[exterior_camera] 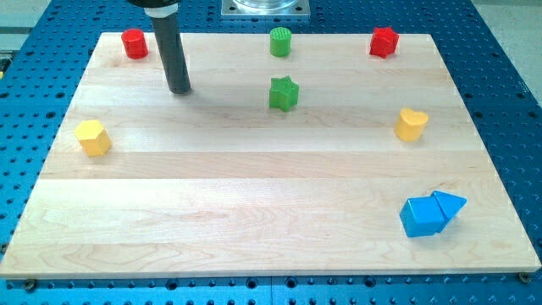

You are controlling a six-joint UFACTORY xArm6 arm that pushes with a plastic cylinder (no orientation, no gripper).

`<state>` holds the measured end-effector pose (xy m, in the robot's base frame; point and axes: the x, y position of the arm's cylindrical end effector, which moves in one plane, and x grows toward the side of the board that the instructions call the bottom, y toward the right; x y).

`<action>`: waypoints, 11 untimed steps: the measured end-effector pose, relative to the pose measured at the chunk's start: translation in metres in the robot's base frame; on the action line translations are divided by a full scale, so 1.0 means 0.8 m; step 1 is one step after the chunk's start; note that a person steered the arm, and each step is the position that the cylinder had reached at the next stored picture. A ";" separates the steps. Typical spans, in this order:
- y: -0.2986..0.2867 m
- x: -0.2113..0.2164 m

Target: Place the heart at the top of the cube

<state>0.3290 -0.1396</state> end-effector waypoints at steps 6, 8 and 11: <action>0.388 0.066; 0.558 0.084; 0.590 0.226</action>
<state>0.5102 0.3327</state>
